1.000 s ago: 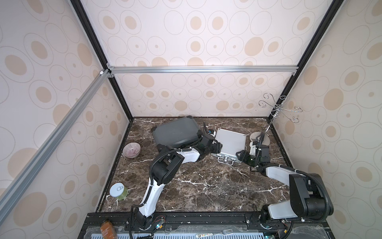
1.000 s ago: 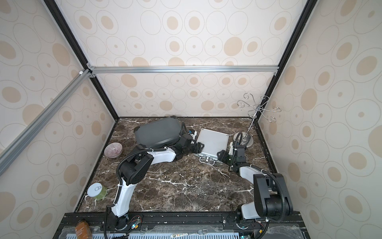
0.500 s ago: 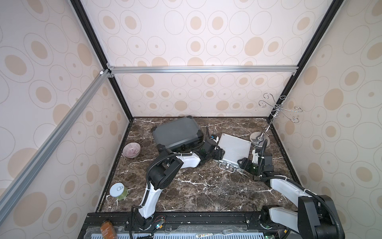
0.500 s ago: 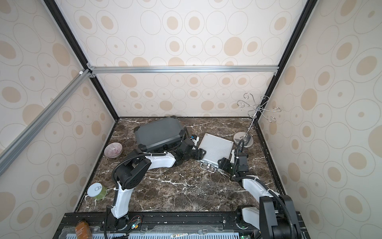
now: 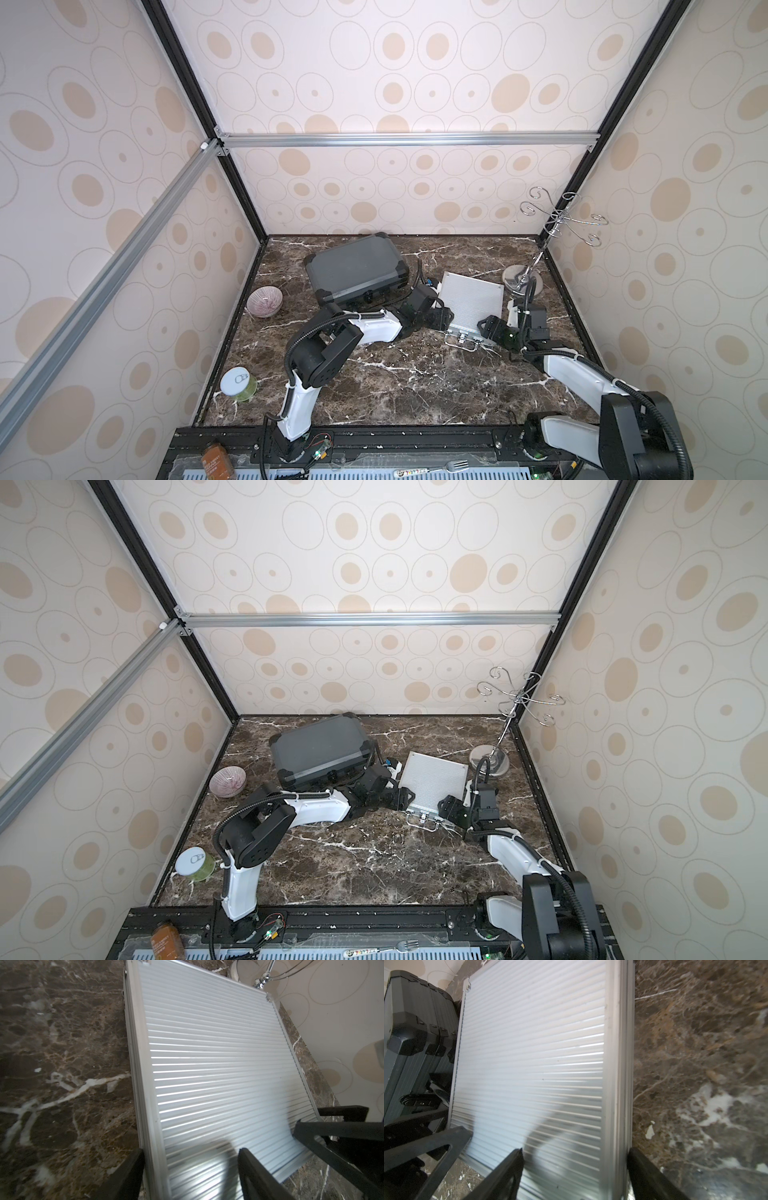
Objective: Open the poker set cases
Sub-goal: Adjust the poker set case at the center of the board, then open the case lid on the poker set case.
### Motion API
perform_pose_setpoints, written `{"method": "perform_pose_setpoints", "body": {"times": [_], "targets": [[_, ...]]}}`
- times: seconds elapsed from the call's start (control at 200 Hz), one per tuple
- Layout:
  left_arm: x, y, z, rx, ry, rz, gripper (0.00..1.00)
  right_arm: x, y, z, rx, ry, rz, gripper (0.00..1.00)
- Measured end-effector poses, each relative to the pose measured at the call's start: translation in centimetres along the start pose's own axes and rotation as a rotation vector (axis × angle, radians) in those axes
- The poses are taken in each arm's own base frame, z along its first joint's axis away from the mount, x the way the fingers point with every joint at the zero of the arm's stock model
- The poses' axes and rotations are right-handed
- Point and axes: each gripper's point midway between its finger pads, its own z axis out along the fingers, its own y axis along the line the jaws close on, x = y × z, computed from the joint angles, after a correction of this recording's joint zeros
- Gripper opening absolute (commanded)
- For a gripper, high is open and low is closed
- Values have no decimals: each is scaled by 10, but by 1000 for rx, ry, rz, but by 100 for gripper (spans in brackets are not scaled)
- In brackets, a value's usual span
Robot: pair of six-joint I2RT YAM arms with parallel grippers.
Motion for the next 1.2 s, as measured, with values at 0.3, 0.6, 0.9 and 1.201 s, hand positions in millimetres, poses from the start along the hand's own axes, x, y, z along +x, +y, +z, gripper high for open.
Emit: {"method": "perform_pose_setpoints", "body": {"times": [0.3,0.6,0.9,1.201], "targets": [[6,-6,-5,16,38,-5,81,2,-4,0,24,10,7,90],[2,-13,-9,30,39,3,94,9,-5,-7,34,20,22,93],[-7,-16,-19,51,11,5,100,14,-5,-11,30,34,39,91],[-3,-8,-25,55,0,-8,100,18,-1,-18,17,47,40,89]]}}
